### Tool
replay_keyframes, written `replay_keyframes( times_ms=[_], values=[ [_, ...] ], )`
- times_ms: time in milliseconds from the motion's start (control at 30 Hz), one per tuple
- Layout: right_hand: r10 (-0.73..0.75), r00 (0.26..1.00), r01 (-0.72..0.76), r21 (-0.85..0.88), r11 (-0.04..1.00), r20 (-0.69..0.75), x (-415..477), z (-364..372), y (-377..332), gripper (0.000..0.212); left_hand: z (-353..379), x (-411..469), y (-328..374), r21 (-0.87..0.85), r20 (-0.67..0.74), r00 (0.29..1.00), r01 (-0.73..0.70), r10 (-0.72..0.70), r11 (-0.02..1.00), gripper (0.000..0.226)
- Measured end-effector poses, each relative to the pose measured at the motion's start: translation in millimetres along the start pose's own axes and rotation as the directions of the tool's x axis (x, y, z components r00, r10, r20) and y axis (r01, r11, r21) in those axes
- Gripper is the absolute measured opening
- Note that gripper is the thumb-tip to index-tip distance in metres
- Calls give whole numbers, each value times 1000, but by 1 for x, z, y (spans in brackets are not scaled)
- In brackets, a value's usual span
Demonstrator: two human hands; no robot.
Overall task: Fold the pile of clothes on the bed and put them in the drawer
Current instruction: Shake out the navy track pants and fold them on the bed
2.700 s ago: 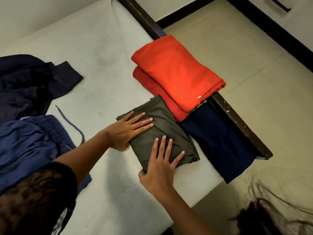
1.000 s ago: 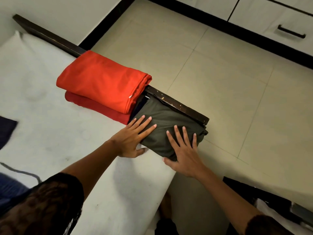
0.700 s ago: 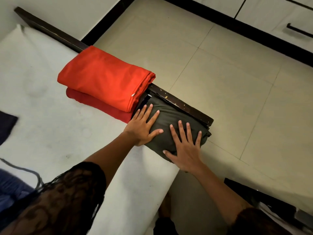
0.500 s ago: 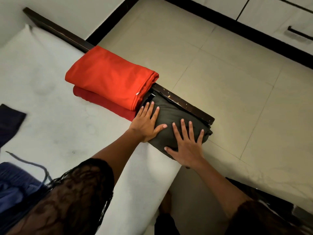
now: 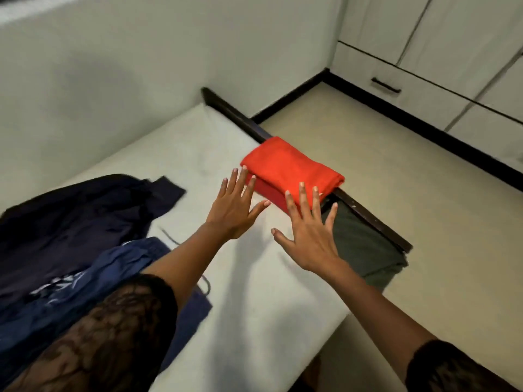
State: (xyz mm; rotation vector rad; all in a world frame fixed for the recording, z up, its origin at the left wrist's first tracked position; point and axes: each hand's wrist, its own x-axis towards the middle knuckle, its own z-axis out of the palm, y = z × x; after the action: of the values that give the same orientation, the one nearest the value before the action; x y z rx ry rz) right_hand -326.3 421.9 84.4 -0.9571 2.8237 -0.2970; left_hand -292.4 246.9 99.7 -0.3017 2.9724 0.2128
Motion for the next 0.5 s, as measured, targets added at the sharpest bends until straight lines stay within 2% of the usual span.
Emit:
replay_keyframes(
  times_ms=[167,267,367,433,500],
  values=[
    [-203,978,204,14,979,-37,-5,14,-112,83,-13,-90,-90,-71,-3,970,244,-244,967,75],
    [-311,950,311,-10,950,-11,-10,32,-171,81,-4,-144,-134,-79,-13,953,302,-304,950,97],
    [-413,910,414,-60,908,32,-12,63,-221,80,22,-192,-184,-107,-9,900,432,-435,896,119],
    [-447,891,453,-81,888,83,-13,86,-239,82,41,-216,-204,-93,22,876,482,-482,871,120],
    [-494,861,504,-77,860,123,-11,116,-254,93,66,-239,-222,-76,45,855,518,-516,852,116]
  ],
)
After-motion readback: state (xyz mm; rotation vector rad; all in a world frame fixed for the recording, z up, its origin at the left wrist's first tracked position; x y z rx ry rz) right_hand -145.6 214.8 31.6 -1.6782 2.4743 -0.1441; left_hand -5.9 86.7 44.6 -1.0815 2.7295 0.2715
